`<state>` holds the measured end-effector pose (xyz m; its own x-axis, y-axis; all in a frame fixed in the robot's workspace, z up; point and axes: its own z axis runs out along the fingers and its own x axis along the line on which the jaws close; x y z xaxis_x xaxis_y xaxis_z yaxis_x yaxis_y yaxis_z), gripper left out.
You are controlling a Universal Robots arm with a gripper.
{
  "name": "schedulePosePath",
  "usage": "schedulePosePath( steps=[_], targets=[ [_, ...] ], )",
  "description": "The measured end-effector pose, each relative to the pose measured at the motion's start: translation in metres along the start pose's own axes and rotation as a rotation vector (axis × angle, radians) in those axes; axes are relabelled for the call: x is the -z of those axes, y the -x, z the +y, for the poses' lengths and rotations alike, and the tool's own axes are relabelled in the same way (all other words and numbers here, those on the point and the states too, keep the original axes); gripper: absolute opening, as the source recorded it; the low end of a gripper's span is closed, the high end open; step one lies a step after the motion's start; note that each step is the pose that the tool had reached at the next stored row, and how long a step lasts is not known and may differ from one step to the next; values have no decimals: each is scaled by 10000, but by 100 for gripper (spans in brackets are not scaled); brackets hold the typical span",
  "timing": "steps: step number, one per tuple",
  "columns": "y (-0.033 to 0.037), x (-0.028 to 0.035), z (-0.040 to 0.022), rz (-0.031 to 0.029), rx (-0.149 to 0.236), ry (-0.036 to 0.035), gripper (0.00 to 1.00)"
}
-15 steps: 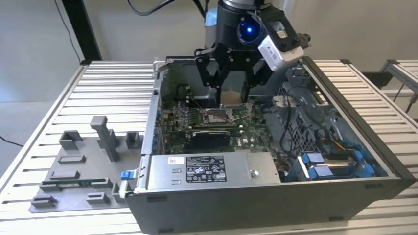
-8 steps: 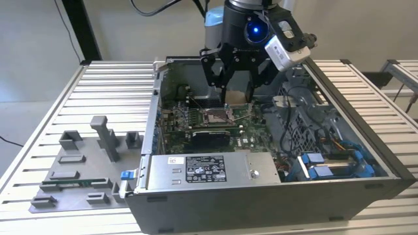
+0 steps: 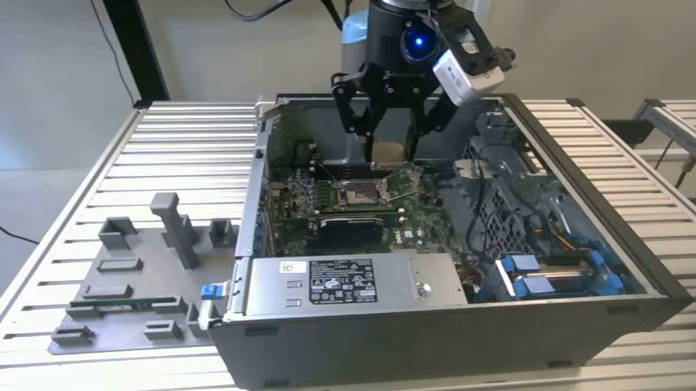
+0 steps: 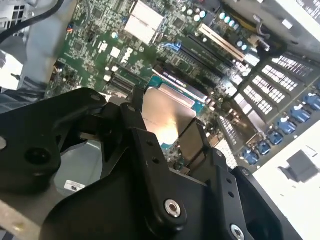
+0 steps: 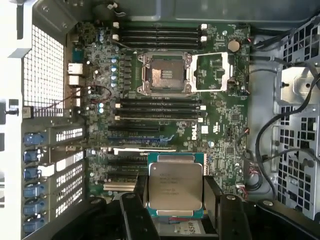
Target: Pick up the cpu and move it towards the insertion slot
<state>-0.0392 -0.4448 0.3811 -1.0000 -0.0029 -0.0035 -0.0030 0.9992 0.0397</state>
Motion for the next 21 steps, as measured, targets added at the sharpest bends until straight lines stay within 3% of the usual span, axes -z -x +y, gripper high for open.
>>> schedulePosePath(
  steps=[21],
  targets=[
    [-31, -143, 796, 1, 0, 0, 0]
  ],
)
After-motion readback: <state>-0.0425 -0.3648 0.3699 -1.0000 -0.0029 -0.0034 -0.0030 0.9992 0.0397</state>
